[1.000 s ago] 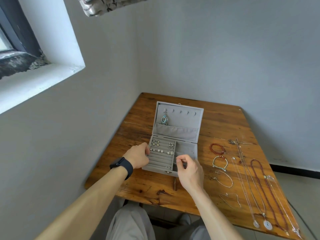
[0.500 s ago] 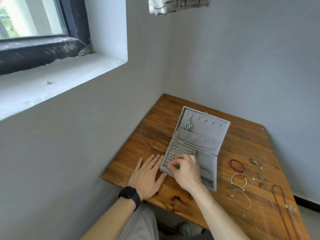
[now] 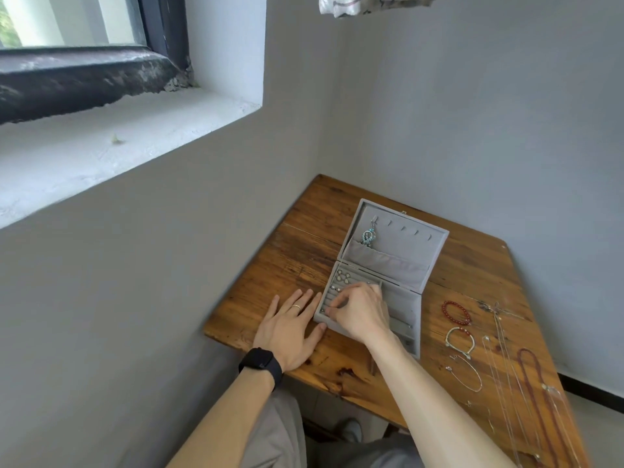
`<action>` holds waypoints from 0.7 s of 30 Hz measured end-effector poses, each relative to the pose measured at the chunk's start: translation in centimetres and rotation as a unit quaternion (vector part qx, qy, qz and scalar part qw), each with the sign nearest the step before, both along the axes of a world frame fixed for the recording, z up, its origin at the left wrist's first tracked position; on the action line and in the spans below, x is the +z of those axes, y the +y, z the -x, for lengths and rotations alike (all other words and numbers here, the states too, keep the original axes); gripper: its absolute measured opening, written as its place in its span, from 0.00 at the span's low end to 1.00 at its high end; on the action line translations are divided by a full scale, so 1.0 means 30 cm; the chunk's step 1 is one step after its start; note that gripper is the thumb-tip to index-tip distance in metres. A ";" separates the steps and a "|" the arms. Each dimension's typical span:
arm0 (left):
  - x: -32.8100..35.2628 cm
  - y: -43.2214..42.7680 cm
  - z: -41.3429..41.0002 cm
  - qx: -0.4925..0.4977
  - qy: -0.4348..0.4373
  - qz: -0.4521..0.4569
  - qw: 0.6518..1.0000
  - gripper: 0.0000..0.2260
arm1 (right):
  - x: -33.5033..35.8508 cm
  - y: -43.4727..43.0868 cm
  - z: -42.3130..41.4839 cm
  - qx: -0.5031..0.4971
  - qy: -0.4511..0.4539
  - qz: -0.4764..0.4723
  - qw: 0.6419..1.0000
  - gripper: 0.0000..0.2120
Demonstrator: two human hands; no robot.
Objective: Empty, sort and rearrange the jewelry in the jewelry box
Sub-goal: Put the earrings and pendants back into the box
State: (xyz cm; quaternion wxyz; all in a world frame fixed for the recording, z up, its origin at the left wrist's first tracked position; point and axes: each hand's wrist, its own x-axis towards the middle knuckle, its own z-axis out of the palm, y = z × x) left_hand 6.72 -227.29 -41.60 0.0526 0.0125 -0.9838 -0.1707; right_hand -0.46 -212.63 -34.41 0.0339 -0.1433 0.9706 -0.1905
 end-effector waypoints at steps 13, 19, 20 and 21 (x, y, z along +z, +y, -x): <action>-0.005 -0.001 0.000 0.001 0.010 0.003 1.000 0.29 | -0.024 -0.016 0.011 -0.031 -0.024 0.023 0.999 0.06; -0.008 -0.002 -0.001 -0.002 0.010 0.012 1.000 0.29 | -0.028 0.002 0.007 -0.007 -0.009 0.028 1.000 0.07; -0.009 -0.003 -0.002 -0.001 0.009 0.014 1.000 0.29 | -0.028 0.008 0.003 -0.001 -0.002 0.031 1.000 0.08; -0.011 -0.005 -0.004 0.001 0.008 0.016 1.000 0.29 | -0.029 0.012 -0.002 0.008 0.005 0.036 0.999 0.08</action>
